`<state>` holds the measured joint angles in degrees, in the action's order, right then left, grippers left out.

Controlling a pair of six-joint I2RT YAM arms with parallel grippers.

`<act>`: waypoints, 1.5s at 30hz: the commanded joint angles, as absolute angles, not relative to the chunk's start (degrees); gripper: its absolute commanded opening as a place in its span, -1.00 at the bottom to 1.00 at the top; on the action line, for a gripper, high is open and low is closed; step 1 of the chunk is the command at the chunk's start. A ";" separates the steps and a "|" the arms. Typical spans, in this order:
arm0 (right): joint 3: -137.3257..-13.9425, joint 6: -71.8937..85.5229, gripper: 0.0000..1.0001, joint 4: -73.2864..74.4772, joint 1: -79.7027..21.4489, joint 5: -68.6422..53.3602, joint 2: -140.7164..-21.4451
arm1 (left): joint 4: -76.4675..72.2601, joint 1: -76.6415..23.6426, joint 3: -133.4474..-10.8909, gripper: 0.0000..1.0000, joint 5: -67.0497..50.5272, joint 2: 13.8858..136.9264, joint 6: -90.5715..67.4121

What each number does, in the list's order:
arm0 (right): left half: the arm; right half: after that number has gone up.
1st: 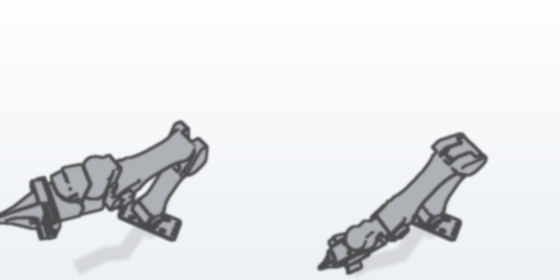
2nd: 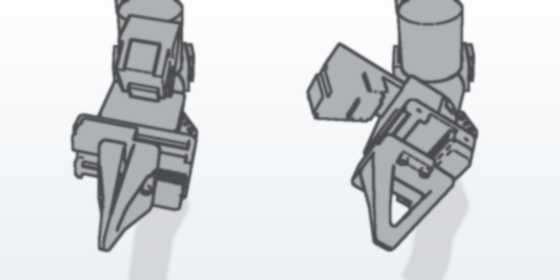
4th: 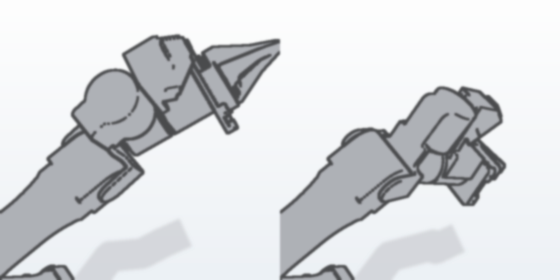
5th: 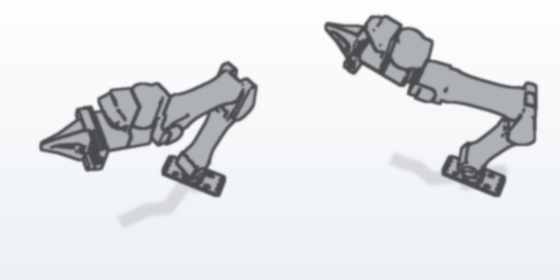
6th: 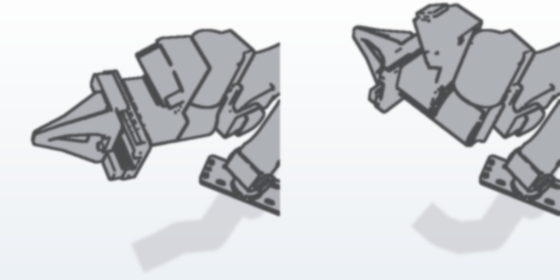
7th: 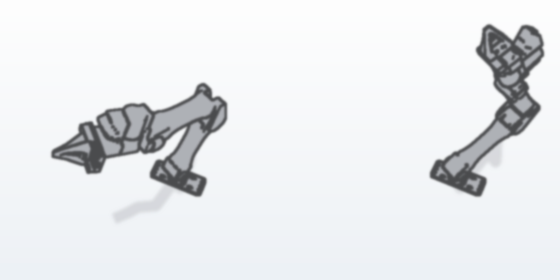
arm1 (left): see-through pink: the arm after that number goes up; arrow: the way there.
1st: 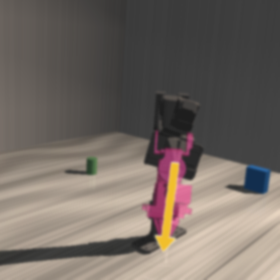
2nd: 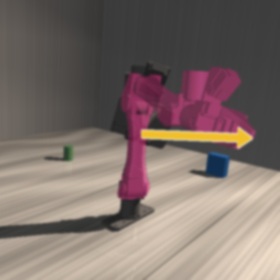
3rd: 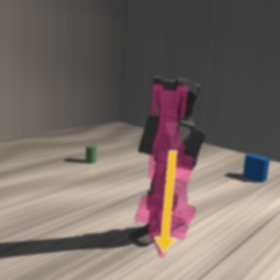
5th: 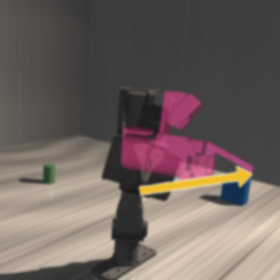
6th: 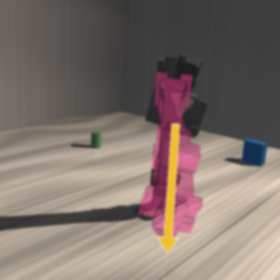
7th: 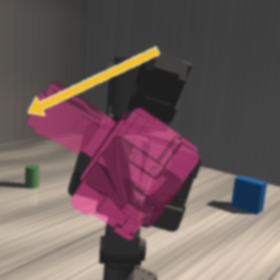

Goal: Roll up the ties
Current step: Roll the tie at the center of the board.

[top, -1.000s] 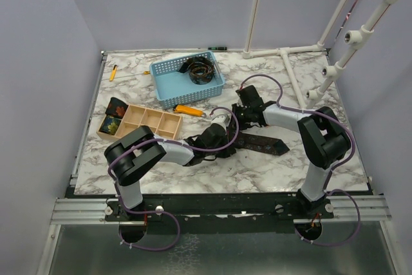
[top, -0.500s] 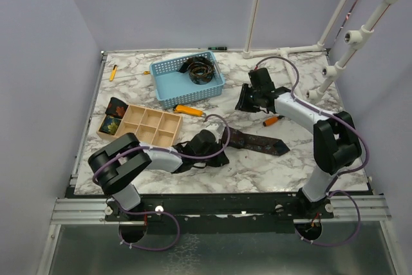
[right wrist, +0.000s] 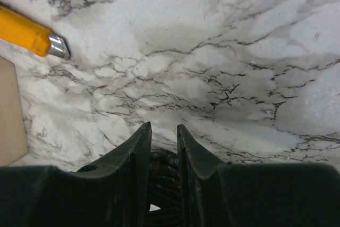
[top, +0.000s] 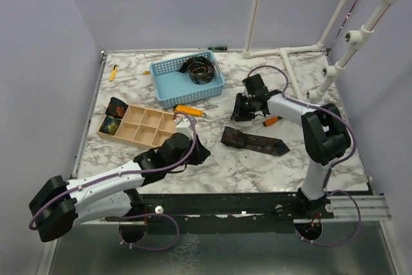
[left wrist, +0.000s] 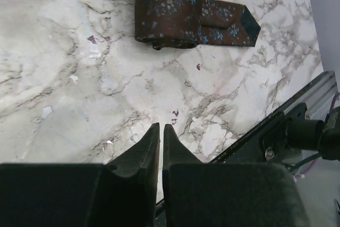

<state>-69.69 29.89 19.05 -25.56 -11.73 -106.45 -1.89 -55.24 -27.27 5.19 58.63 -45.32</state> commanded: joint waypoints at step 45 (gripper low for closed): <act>-50.18 32.48 0.45 15.16 -26.29 -6.08 -66.65 | -3.48 -53.05 -30.64 0.98 20.16 55.51 -45.82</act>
